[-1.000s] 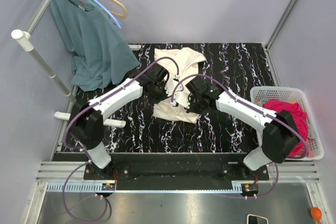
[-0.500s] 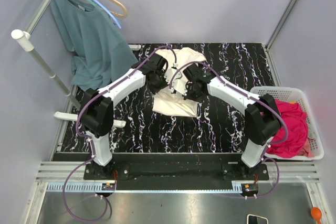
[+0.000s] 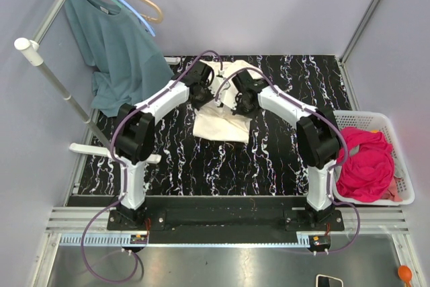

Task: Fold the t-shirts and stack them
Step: Fold the tshirt

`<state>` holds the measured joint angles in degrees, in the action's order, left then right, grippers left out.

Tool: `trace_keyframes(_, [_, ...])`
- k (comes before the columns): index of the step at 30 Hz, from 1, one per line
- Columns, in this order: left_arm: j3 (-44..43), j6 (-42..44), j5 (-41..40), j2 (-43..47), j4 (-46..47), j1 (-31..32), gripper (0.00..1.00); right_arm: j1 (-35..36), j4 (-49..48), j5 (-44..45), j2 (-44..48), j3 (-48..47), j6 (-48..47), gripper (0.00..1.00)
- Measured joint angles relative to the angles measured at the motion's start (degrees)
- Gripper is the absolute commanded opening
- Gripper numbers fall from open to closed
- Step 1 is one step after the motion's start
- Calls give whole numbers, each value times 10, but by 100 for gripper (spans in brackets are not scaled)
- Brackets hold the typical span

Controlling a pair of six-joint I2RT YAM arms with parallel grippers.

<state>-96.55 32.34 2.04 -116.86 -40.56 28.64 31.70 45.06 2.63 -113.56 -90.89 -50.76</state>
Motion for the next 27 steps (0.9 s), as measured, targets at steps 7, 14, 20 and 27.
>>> trace_keyframes(7, [-32,-10,-22,-31,18,-10,0,-14,0,1,-45,-53,-10,0])
trace_keyframes(14, [-63,-12,-32,-63,31,-13,34,-23,-4,12,-74,-80,-11,21])
trace_keyframes(20, [-75,-2,-57,-84,40,-13,56,-24,-21,52,-87,-81,-16,39])
trace_keyframes(27, [-76,-5,-87,-89,70,-13,56,-24,-49,83,-96,-86,-19,41])
